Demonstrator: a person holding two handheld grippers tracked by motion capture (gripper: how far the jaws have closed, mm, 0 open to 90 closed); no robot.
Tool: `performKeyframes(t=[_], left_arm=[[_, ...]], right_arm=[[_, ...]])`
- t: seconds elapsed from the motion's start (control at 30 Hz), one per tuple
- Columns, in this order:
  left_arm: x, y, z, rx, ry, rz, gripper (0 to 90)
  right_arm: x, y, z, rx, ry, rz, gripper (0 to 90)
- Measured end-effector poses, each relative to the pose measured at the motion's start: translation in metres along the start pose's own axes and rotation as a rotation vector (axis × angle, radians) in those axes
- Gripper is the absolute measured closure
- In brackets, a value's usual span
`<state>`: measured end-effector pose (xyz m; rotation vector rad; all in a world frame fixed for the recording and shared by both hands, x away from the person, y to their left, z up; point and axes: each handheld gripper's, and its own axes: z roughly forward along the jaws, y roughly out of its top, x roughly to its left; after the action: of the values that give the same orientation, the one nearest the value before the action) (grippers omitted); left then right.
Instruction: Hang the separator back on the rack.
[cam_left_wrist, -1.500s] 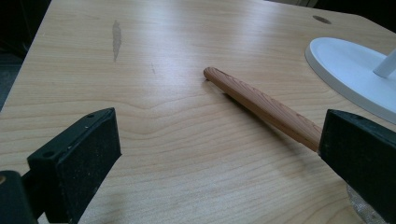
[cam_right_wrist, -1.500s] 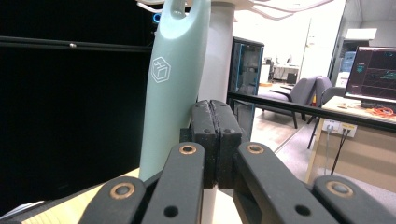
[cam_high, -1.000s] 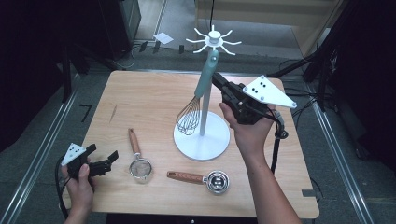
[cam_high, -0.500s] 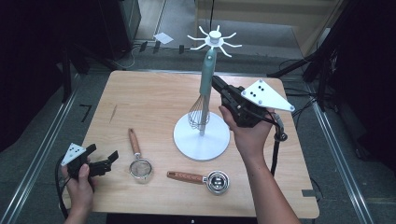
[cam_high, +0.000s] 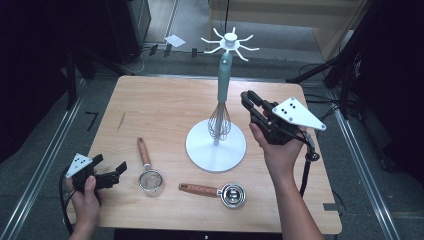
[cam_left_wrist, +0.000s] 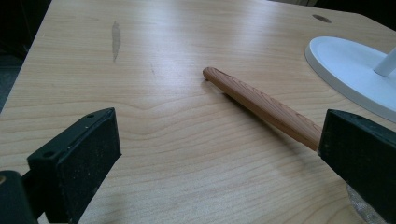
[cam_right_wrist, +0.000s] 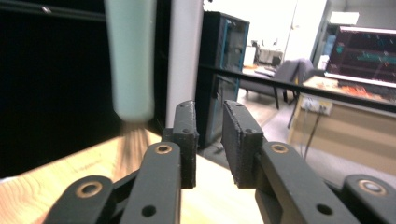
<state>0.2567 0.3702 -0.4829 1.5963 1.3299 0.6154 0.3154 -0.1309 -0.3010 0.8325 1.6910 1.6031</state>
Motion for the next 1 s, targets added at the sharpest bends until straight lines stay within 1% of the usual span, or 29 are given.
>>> performKeyframes(t=[0.03,0.07,0.1,0.13,0.17,0.2,0.23,0.33,0.4,0.43,0.47,0.5,0.53,0.57,0.6,0.63,0.67,0.7,0.73,0.77,0.8,0.83,0.87,0.97,1.0], left_arm=[[0.0,0.0,0.0,0.0,-0.001,0.0,0.0],[0.0,0.0,0.0,-0.001,-0.001,0.001,0.0],[0.0,0.0,0.0,0.001,-0.001,0.004,0.0],[0.0,0.0,0.0,0.001,-0.001,0.004,0.0],[0.0,0.0,0.0,0.001,-0.001,0.006,0.0],[0.0,0.0,0.0,0.001,0.0,0.004,0.0],[0.0,0.0,0.0,0.003,0.0,0.004,0.0],[0.0,0.0,0.0,0.003,0.0,0.006,0.0],[0.0,0.0,0.0,0.004,0.001,0.006,0.0],[0.0,0.0,0.0,0.003,0.002,0.005,0.0],[0.0,0.0,0.0,0.003,0.002,0.005,0.0],[0.0,0.0,0.0,0.004,0.002,0.005,0.0],[0.0,0.0,0.0,0.004,0.002,0.005,0.0],[0.0,0.0,0.0,0.005,0.002,0.006,0.0],[0.0,0.0,0.0,0.005,0.002,0.006,0.0],[0.0,0.0,0.0,0.005,0.002,0.007,0.0],[0.0,0.0,0.0,0.005,0.002,0.007,0.0],[0.0,0.0,0.0,0.007,0.002,0.005,0.0],[0.0,0.0,0.0,0.007,0.002,0.005,0.0],[0.0,0.0,0.0,0.005,0.0,-0.001,0.0],[0.0,0.0,0.0,0.005,0.0,-0.001,0.0],[0.001,0.001,0.0,0.01,-0.004,-0.003,0.0],[0.001,0.001,0.001,0.01,-0.006,-0.003,0.0],[0.001,0.001,0.001,0.012,-0.008,-0.001,0.0],[0.001,0.001,0.001,0.012,-0.008,-0.001,0.0]], right_arm=[[-0.004,-0.005,-0.002,0.009,-0.004,-0.006,73.7],[-0.009,-0.012,-0.005,0.029,-0.006,0.002,73.8],[-0.012,-0.014,-0.007,0.04,0.006,0.006,75.1],[-0.012,-0.014,-0.007,0.04,0.006,0.006,75.1],[-0.019,-0.021,-0.009,0.072,0.031,0.007,75.9],[-0.019,-0.021,-0.009,0.072,0.031,0.007,75.9],[-0.023,-0.03,-0.013,0.089,0.022,0.003,74.8],[-0.029,-0.043,-0.019,0.116,0.009,0.011,72.6],[-0.033,-0.05,-0.024,0.151,0.016,0.039,69.2],[-0.035,-0.053,-0.026,0.165,0.029,0.054,66.1],[-0.038,-0.057,-0.029,0.167,0.057,0.069,60.7],[-0.04,-0.061,-0.032,0.17,0.089,0.089,57.5],[-0.04,-0.061,-0.032,0.17,0.089,0.089,57.5],[-0.044,-0.069,-0.037,0.187,0.115,0.104,53.6],[-0.044,-0.069,-0.037,0.187,0.115,0.104,53.6],[-0.046,-0.075,-0.04,0.208,0.119,0.101,51.3],[-0.046,-0.075,-0.04,0.208,0.119,0.101,51.3],[-0.048,-0.079,-0.042,0.234,0.128,0.093,48.1],[-0.048,-0.079,-0.042,0.234,0.128,0.093,48.1],[-0.049,-0.081,-0.044,0.257,0.147,0.075,45.2],[-0.049,-0.081,-0.044,0.257,0.147,0.075,45.2],[-0.051,-0.085,-0.048,0.258,0.18,0.091,42.1],[-0.052,-0.086,-0.049,0.264,0.188,0.095,41.9],[-0.054,-0.094,-0.052,0.294,0.198,0.099,42.5],[-0.054,-0.094,-0.052,0.294,0.198,0.099,42.5]])
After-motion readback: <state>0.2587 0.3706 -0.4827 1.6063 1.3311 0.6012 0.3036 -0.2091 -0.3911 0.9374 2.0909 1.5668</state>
